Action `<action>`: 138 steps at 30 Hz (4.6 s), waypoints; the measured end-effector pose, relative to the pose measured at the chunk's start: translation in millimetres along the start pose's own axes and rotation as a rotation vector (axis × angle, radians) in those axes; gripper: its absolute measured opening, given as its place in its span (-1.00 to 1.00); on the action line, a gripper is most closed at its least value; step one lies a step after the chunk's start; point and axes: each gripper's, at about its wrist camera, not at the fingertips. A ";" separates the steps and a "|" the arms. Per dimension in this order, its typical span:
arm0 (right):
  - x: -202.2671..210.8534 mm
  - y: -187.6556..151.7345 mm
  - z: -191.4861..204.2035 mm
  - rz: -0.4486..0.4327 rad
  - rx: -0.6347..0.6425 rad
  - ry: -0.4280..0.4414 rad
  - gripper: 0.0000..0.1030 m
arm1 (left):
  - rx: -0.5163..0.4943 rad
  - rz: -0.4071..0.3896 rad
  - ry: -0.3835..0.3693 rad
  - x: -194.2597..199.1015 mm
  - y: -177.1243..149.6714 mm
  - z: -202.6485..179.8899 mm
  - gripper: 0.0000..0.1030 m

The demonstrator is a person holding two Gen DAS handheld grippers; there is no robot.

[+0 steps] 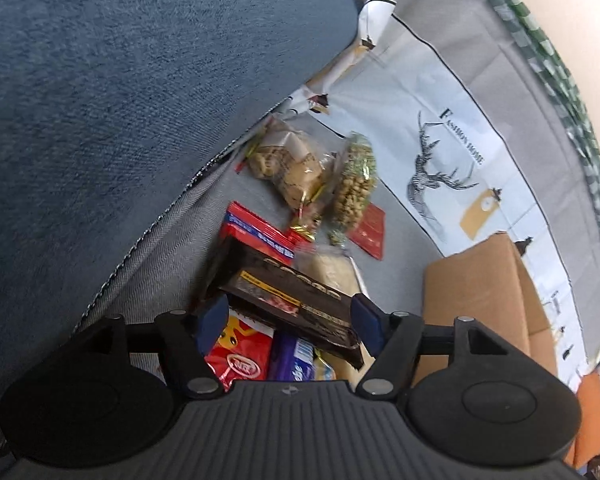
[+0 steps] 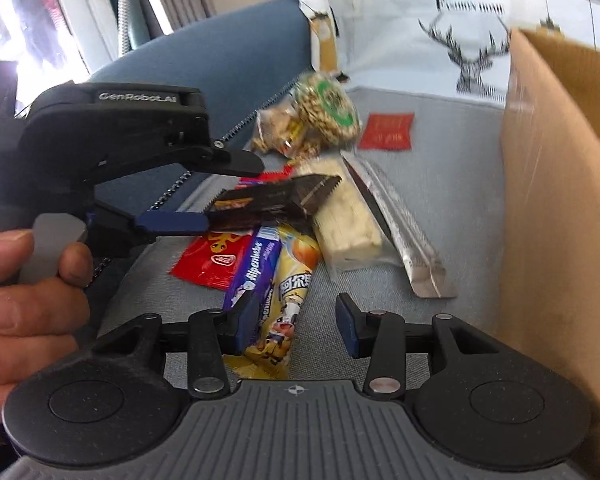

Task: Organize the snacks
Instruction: 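Move both tools over to the snack pile beside the box, then grasp the dark brown chocolate bar with left tool while right tool grasps the yellow cone snack, then lift both held snacks and carry them over the cardboard box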

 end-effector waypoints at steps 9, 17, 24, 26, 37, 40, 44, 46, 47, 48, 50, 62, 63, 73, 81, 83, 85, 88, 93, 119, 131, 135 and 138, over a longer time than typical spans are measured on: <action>-16.7 1.2 0.2 0.044 0.002 -0.002 -0.13 | -0.073 -0.010 0.050 -19.3 3.5 -10.0 0.49; -16.1 3.5 10.7 0.054 0.066 0.012 -0.66 | -0.164 -0.004 0.041 -35.1 4.9 -24.3 0.62; 0.2 3.4 16.0 0.030 0.139 -0.065 -0.81 | -0.217 -0.021 0.060 -47.1 8.2 -31.7 0.65; 4.2 2.2 15.9 0.042 0.164 -0.089 -0.81 | -0.250 -0.023 0.071 -49.2 6.5 -35.7 0.66; -2.6 -8.1 23.1 0.114 0.216 -0.127 -0.76 | -0.475 -0.058 0.166 -48.1 -11.8 -51.0 0.19; -2.9 -6.9 21.3 0.110 0.203 -0.120 -0.75 | -0.547 -0.082 0.221 -43.8 -17.6 -53.0 -0.10; -3.3 -4.9 18.6 0.109 0.190 -0.109 -0.75 | -0.521 -0.086 0.195 -31.5 -15.2 -47.4 -0.40; -2.9 -4.7 18.3 0.108 0.194 -0.107 -0.76 | -0.501 -0.089 0.180 -24.7 -13.5 -44.8 -0.49; -2.8 -4.2 16.0 0.106 0.195 -0.104 -0.77 | -0.486 -0.085 0.168 -22.2 -12.3 -42.7 -0.57; -2.0 -4.4 16.4 0.103 0.194 -0.103 -0.77 | -0.473 -0.077 0.163 -20.9 -10.9 -41.3 -0.57; -1.8 -3.4 16.1 0.100 0.193 -0.102 -0.78 | -0.439 -0.062 0.162 -21.1 -7.8 -36.6 -0.57; -7.1 -1.6 16.9 0.113 0.179 -0.096 -0.75 | -0.422 -0.079 0.171 -24.8 -11.7 -43.5 0.49; -7.5 -1.7 17.1 0.113 0.178 -0.095 -0.75 | -0.438 -0.080 0.185 -28.8 -13.2 -46.5 0.52; -8.5 -3.2 18.2 0.109 0.188 -0.099 -0.74 | -0.576 -0.059 0.312 -60.6 -26.7 -60.0 0.55; -7.8 -5.1 21.0 0.094 0.207 -0.106 -0.76 | -0.606 -0.082 0.333 -55.5 -27.0 -58.7 -0.13; -7.1 -5.7 21.0 0.088 0.202 -0.109 -0.78 | -0.582 -0.086 0.325 -52.2 -23.6 -55.5 -0.14; -5.3 -5.5 20.0 0.079 0.193 -0.114 -0.79 | -0.558 -0.100 0.309 -46.4 -20.9 -52.9 -0.15; -0.4 -3.5 22.2 0.052 0.183 -0.106 -0.79 | -0.545 -0.134 0.279 -36.0 -19.1 -52.5 -0.15; 17.1 4.4 29.4 -0.037 0.194 -0.091 -0.79 | -0.512 -0.183 0.211 -18.1 -16.8 -55.1 -0.15; 152.6 61.3 -75.2 -0.398 0.082 -0.225 -0.79 | -0.150 0.023 0.084 -25.6 2.1 -39.5 -0.23; 162.7 38.0 -136.3 -0.408 -0.046 -0.258 -0.79 | -0.351 0.038 0.295 -69.3 -28.8 -77.9 -0.10; 164.6 37.5 -147.5 -0.395 -0.069 -0.275 -0.79 | -0.353 0.021 0.297 -66.2 -28.2 -80.1 -0.70; 170.1 37.3 -153.2 -0.401 -0.078 -0.290 -0.79 | -0.351 -0.020 0.294 -53.7 -24.1 -81.5 -0.70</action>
Point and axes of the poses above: each gripper's, at about its wrist camera, not at the fingertips, and x roughly against the way its jaws point, z to its left, y to its top, and after that the axes turned 5 degrees about x, right-handed
